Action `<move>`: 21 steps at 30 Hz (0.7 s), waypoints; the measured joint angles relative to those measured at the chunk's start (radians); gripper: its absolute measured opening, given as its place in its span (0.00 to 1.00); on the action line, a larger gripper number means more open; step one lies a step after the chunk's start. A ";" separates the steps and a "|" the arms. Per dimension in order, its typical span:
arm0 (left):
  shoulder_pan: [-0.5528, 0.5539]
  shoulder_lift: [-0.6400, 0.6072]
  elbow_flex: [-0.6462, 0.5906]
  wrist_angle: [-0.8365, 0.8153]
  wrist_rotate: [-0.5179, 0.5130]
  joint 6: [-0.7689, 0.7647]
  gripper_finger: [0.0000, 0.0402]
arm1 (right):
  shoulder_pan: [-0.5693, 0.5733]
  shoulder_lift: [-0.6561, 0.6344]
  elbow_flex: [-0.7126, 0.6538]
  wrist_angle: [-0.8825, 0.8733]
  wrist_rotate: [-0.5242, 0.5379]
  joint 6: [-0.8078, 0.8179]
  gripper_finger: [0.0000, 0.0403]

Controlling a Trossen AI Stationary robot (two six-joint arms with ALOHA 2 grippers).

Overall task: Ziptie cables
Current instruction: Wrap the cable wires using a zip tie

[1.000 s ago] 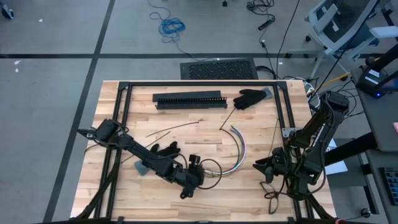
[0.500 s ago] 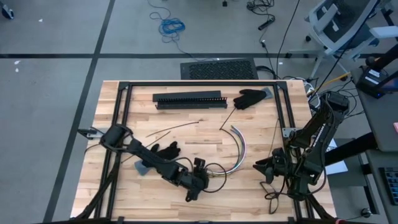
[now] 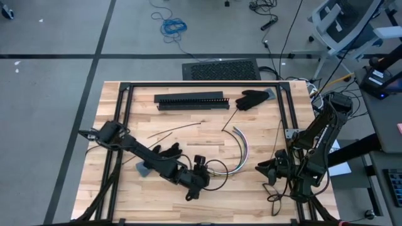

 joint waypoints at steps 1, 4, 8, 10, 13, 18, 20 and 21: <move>-0.002 -0.012 0.000 -0.006 -0.002 0.012 0.36 | 0.000 0.000 0.000 0.000 0.000 0.000 0.35; 0.007 -0.027 0.001 -0.022 -0.030 0.117 0.36 | 0.000 0.000 0.000 -0.001 0.000 -0.003 0.35; 0.084 -0.003 0.001 -0.029 0.048 0.240 0.35 | 0.000 0.000 0.000 0.009 0.004 -0.004 0.35; 0.125 0.011 -0.002 -0.041 0.065 0.331 0.34 | 0.000 0.000 0.000 0.019 0.004 -0.004 0.35; 0.181 0.007 0.000 -0.012 0.101 0.395 0.32 | 0.001 0.000 0.000 0.029 0.004 -0.004 0.35; 0.231 0.005 -0.002 -0.030 0.243 0.498 0.29 | 0.001 0.000 0.000 0.030 -0.001 -0.004 0.35; 0.229 0.005 -0.001 -0.001 0.296 0.553 0.28 | 0.001 0.000 0.000 0.032 -0.001 -0.003 0.35; 0.227 0.005 -0.001 0.007 0.320 0.581 0.28 | 0.001 0.000 0.000 0.032 -0.002 -0.003 0.35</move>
